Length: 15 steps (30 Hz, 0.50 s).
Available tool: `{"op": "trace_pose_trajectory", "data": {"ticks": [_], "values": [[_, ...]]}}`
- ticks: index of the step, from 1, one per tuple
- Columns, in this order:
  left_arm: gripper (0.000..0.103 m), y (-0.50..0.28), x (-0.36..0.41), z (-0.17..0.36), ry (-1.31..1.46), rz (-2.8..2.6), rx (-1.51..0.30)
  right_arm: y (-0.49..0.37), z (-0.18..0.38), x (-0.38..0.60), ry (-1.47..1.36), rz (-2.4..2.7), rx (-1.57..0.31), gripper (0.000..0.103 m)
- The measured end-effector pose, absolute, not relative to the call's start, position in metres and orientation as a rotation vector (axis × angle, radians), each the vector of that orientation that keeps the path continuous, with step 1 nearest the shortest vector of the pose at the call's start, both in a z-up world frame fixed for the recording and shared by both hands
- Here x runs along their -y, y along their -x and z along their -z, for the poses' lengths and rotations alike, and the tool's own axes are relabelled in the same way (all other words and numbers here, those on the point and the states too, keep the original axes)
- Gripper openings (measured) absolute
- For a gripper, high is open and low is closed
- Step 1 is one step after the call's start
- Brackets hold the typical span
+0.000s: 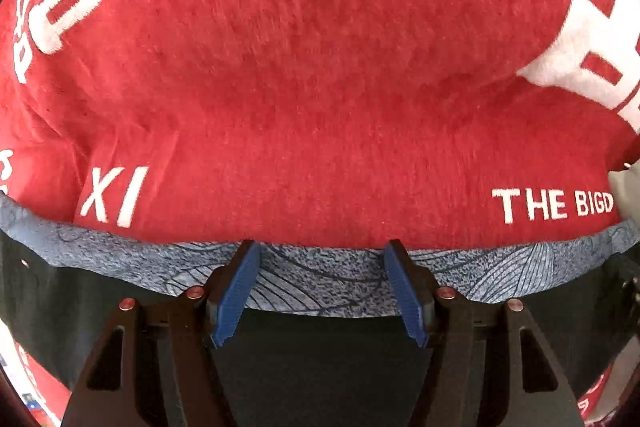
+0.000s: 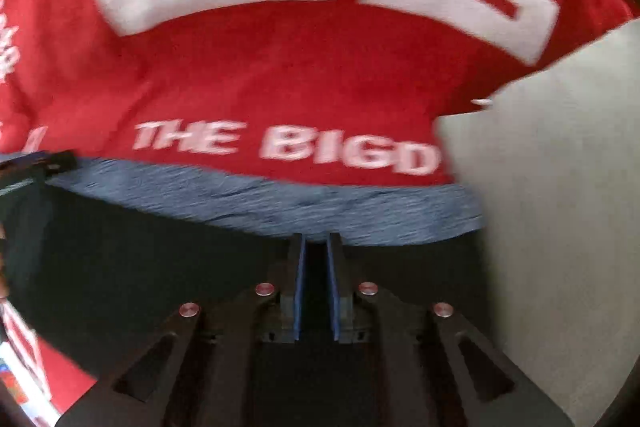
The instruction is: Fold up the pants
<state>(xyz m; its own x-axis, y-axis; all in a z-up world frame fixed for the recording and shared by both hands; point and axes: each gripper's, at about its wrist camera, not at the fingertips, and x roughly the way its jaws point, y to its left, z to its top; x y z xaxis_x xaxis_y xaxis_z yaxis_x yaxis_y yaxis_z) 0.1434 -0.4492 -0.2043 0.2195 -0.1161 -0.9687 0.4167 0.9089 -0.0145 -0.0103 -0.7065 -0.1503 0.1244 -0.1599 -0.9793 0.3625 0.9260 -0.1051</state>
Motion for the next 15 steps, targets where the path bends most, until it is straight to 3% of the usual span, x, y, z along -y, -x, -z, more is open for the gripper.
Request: {"op": "trace_pose_trajectory", "data": {"ticks": [2, 6, 11, 15], "values": [[0.065, -0.141, 0.439, 0.191, -0.258, 0.364, -1.291, 0.02, 0.135, 0.727, -0.259, 0.428, -1.393, 0.014], [0.065, -0.113, 0.4, 0.168, -0.283, 0.332, -1.291, 0.062, 0.102, 0.736, -0.39, 0.453, -1.333, 0.03], [0.065, -0.082, 0.357, 0.186, -0.325, 0.245, -1.365, 0.091, 0.11, 0.71, -0.382, 0.454, -1.365, 0.03], [0.087, -0.09, 0.349, 0.198, -0.302, 0.203, -1.315, 0.089, 0.14, 0.704, -0.33, 0.466, -1.38, 0.03]]}}
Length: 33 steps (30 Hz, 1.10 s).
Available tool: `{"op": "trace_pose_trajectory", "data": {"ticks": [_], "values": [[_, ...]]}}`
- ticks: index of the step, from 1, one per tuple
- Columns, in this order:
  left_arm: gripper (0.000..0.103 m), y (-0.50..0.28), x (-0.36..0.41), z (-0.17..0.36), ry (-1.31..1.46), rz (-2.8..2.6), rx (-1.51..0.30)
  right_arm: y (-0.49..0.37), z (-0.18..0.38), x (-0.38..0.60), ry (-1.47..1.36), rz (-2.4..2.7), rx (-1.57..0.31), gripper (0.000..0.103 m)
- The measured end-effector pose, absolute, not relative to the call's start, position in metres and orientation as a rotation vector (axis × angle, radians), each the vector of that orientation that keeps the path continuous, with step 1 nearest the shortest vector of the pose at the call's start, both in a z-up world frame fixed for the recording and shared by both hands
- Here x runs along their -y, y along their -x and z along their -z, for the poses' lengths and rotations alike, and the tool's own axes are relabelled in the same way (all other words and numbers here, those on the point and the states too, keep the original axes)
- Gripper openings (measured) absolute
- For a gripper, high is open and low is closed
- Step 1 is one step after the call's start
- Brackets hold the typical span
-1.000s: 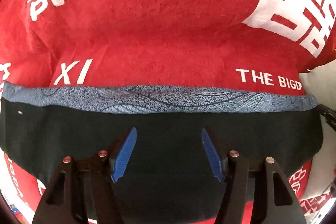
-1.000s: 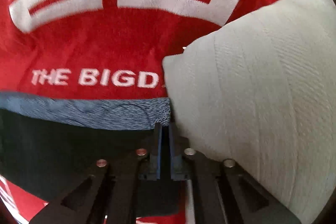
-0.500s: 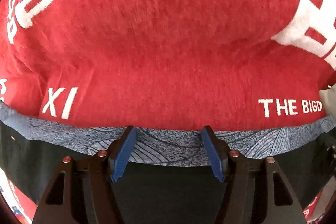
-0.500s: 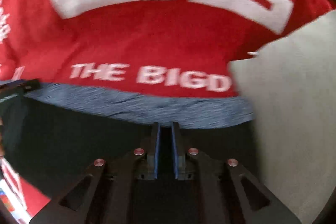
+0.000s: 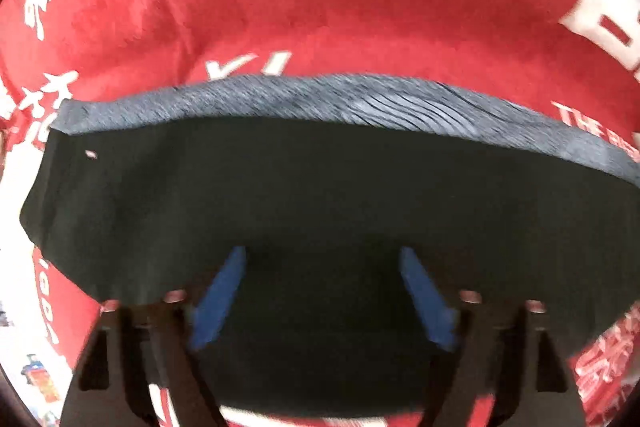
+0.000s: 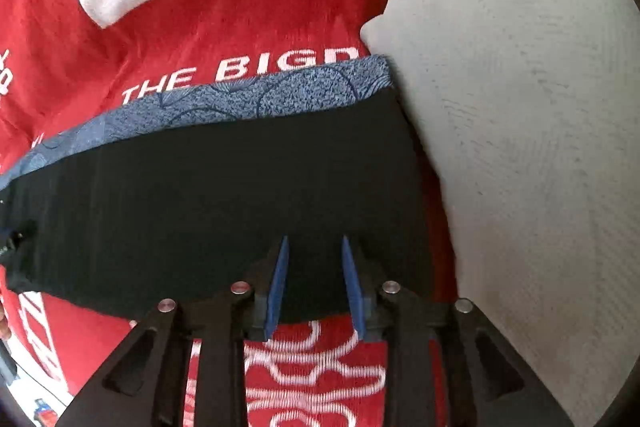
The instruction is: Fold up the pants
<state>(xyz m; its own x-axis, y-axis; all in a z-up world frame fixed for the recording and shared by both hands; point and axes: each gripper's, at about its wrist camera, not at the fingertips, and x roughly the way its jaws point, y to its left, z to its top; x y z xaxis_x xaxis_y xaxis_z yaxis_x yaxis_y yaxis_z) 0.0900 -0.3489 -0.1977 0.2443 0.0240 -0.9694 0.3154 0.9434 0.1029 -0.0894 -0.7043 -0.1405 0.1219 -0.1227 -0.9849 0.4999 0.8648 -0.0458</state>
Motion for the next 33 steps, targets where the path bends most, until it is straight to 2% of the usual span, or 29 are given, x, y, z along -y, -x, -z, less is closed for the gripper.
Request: {"op": "trace_pose_trajectory", "data": {"ticks": [2, 5, 6, 9, 10, 14, 20, 26, 33], "values": [[0.087, -0.103, 0.347, 0.197, -0.278, 0.205, -1.315, 0.084, 0.14, 0.701, -0.27, 0.462, -1.389, 0.03], [0.087, -0.119, 0.352, 0.189, -0.294, 0.19, -1.321, 0.084, 0.134, 0.704, -0.321, 0.483, -1.394, 0.031], [0.087, -0.12, 0.35, 0.184, -0.304, 0.179, -1.311, 0.085, 0.129, 0.706, -0.345, 0.495, -1.392, 0.033], [0.087, -0.116, 0.329, 0.166, -0.276, 0.189, -1.302, 0.097, 0.109, 0.704, -0.421, 0.505, -1.348, 0.05], [0.087, -0.114, 0.322, 0.162, -0.268, 0.192, -1.302, 0.102, 0.103, 0.699, -0.45, 0.495, -1.336, 0.051], [0.087, -0.109, 0.284, 0.15, -0.264, 0.185, -1.308, 0.112, 0.089, 0.662, -0.56, 0.416, -1.323, 0.052], [0.087, -0.121, 0.217, 0.149, -0.28, 0.19, -1.306, 0.087, 0.104, 0.565, -0.766, 0.194, -1.333, 0.053], [0.087, -0.158, 0.165, 0.168, -0.272, 0.212, -1.317, 0.047, 0.128, 0.455, -0.919, 0.022, -1.305, 0.053], [0.087, -0.193, 0.143, 0.202, -0.346, 0.22, -1.285, 0.008, 0.168, 0.372, -0.993, -0.062, -1.301, 0.053]]}}
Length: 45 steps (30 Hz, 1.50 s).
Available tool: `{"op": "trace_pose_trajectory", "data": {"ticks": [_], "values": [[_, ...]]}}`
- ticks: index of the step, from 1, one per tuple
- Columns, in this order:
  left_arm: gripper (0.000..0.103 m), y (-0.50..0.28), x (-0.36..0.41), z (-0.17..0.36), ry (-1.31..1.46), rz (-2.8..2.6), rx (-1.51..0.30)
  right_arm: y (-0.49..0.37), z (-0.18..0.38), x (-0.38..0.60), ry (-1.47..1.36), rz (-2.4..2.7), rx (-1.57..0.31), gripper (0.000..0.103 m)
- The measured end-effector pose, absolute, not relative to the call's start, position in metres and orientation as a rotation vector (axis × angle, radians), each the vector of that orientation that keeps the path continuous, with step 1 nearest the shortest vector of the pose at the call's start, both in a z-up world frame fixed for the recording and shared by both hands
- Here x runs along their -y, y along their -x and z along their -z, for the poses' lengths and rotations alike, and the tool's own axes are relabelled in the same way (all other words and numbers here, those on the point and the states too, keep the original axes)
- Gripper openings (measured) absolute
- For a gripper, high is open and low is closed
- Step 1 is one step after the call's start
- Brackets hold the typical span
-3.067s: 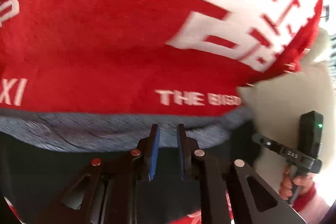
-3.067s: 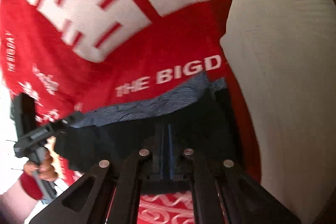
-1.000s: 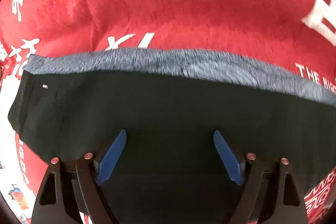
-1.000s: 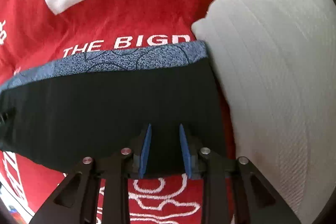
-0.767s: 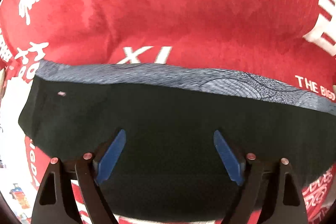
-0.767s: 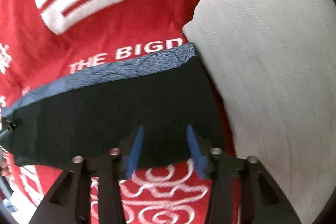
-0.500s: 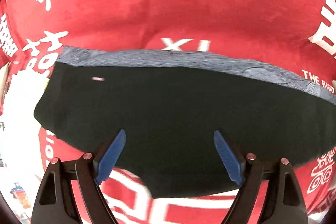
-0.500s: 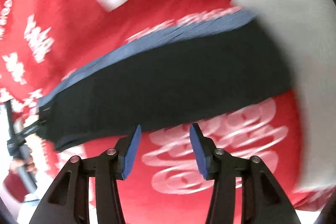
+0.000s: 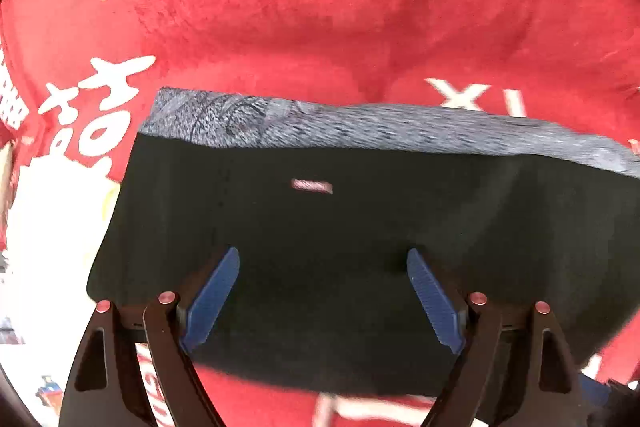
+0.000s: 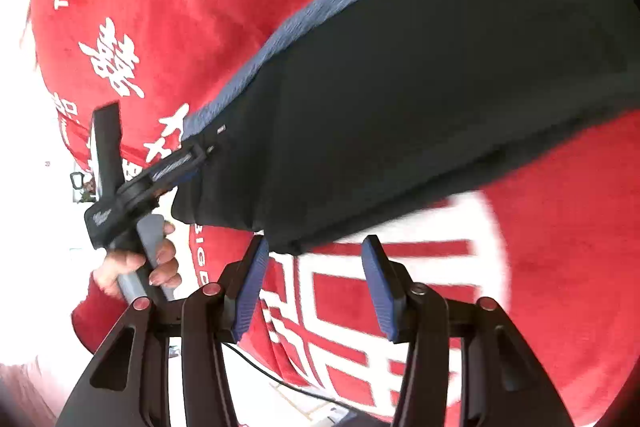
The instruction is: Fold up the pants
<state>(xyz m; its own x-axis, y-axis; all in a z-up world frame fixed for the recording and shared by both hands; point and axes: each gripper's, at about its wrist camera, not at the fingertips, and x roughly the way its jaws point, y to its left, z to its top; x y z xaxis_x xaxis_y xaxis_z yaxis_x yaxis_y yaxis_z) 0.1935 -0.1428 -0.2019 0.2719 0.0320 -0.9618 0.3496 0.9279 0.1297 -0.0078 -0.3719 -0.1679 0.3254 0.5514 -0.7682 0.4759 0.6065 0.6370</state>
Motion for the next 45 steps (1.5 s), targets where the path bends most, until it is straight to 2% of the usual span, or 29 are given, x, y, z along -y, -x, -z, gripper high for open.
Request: {"op": "trace_pose_trajectory", "data": {"ticks": [9, 11, 12, 16, 19, 22, 24, 26, 29, 30, 31, 39, 45], "values": [[0.089, -0.202, 0.136, 0.223, -0.351, 0.276, -1.28, -0.005, 0.184, 0.354, -1.071, -0.012, -1.268, 0.052], [0.089, -0.203, 0.136, 0.221, -0.344, 0.283, -1.29, -0.008, 0.183, 0.356, -1.093, 0.015, -1.264, 0.037], [0.089, -0.203, 0.135, 0.22, -0.342, 0.29, -1.295, -0.011, 0.179, 0.358, -1.1, 0.029, -1.251, 0.013], [0.091, -0.204, 0.133, 0.221, -0.348, 0.305, -1.287, -0.013, 0.163, 0.358, -1.065, 0.041, -1.207, 0.009], [0.094, -0.204, 0.135, 0.226, -0.387, 0.314, -1.269, 0.005, 0.178, 0.351, -1.041, 0.1, -1.26, 0.006], [0.094, -0.204, 0.136, 0.225, -0.401, 0.309, -1.268, 0.01, 0.183, 0.354, -1.096, 0.091, -1.262, 0.007], [0.094, -0.204, 0.135, 0.217, -0.375, 0.314, -1.295, 0.006, 0.17, 0.355, -1.024, 0.065, -1.294, 0.011], [0.094, -0.201, 0.138, 0.206, -0.339, 0.337, -1.299, 0.006, 0.152, 0.358, -0.915, 0.041, -1.317, 0.011], [0.094, -0.201, 0.154, 0.187, -0.307, 0.391, -1.263, 0.003, 0.123, 0.374, -0.738, 0.062, -1.296, 0.026], [0.094, -0.204, 0.167, 0.183, -0.304, 0.412, -1.255, 0.0, 0.118, 0.382, -0.702, 0.081, -1.285, 0.036], [0.094, -0.207, 0.174, 0.183, -0.303, 0.419, -1.254, -0.005, 0.115, 0.391, -0.673, 0.105, -1.279, 0.039], [0.094, -0.246, 0.208, 0.229, -0.265, 0.241, -1.309, -0.031, 0.141, 0.453, -0.543, 0.296, -1.347, 0.039], [0.094, -0.265, 0.209, 0.234, -0.345, 0.186, -1.276, -0.017, 0.153, 0.468, -0.573, 0.274, -1.341, 0.037]]}}
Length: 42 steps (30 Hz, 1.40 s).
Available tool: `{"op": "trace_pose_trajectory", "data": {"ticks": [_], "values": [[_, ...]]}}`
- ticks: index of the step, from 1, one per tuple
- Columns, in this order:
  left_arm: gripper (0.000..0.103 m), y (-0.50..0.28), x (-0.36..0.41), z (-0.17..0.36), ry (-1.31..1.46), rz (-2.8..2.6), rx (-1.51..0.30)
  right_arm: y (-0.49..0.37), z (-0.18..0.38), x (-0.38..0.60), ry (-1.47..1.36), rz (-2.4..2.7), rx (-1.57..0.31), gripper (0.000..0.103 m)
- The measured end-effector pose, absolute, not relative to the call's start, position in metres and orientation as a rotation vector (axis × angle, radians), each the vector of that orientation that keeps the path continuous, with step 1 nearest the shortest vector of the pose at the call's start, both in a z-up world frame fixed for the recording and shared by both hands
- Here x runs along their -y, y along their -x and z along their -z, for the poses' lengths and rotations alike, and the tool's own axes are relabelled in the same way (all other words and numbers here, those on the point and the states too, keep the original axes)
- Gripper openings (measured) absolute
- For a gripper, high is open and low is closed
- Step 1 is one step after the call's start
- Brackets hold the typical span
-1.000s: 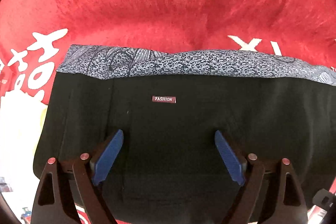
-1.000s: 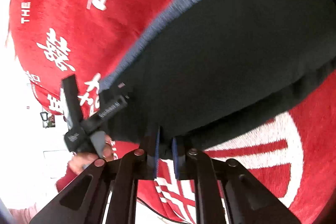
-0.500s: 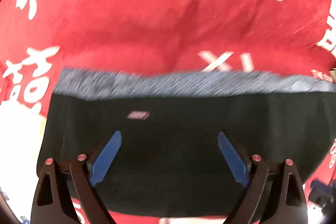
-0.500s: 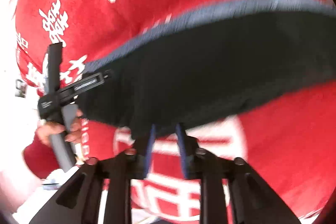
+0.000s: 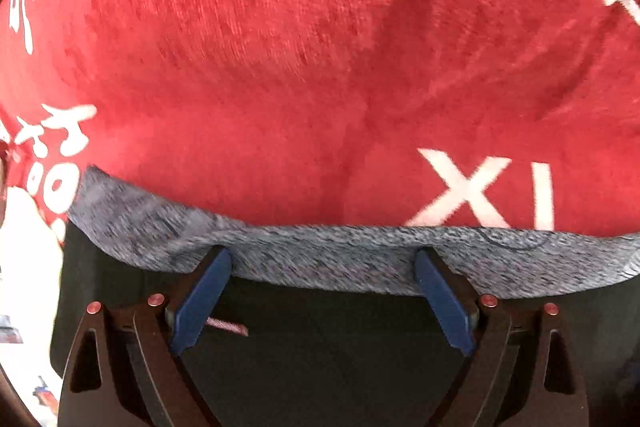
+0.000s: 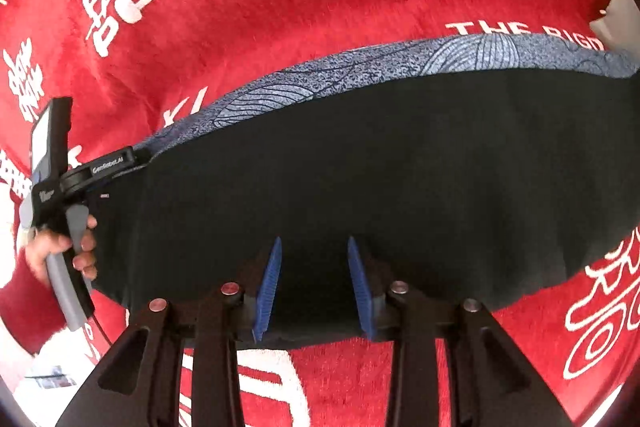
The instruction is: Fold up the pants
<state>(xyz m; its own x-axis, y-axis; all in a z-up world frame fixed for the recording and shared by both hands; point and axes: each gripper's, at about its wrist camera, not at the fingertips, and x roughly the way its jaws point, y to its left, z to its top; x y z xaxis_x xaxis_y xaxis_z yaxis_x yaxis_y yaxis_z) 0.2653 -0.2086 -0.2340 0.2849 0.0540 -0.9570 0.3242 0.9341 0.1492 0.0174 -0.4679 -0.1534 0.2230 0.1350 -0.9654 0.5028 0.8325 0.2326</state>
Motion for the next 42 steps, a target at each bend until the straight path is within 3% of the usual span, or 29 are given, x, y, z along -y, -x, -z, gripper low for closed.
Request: {"op": "trace_pose_trajectory", "data": {"ticks": [9, 12, 15, 28, 42], "values": [[0.094, -0.237, 0.205, 0.187, -0.342, 0.269, -1.28, 0.002, 0.134, 0.488, -0.673, 0.292, -1.323, 0.041], [0.094, -0.201, 0.211, 0.169, -0.345, 0.327, -1.28, 0.022, 0.119, 0.495, -0.702, 0.302, -1.304, 0.046], [0.094, -0.165, 0.225, 0.16, -0.352, 0.384, -1.294, 0.046, 0.109, 0.503, -0.753, 0.326, -1.299, 0.057], [0.094, -0.071, 0.334, 0.161, -0.458, 0.573, -1.301, 0.14, 0.11, 0.558, -0.986, 0.439, -1.243, 0.059], [0.094, -0.05, 0.412, 0.17, -0.462, 0.592, -1.281, 0.185, 0.122, 0.664, -1.276, 0.655, -0.824, 0.061]]}}
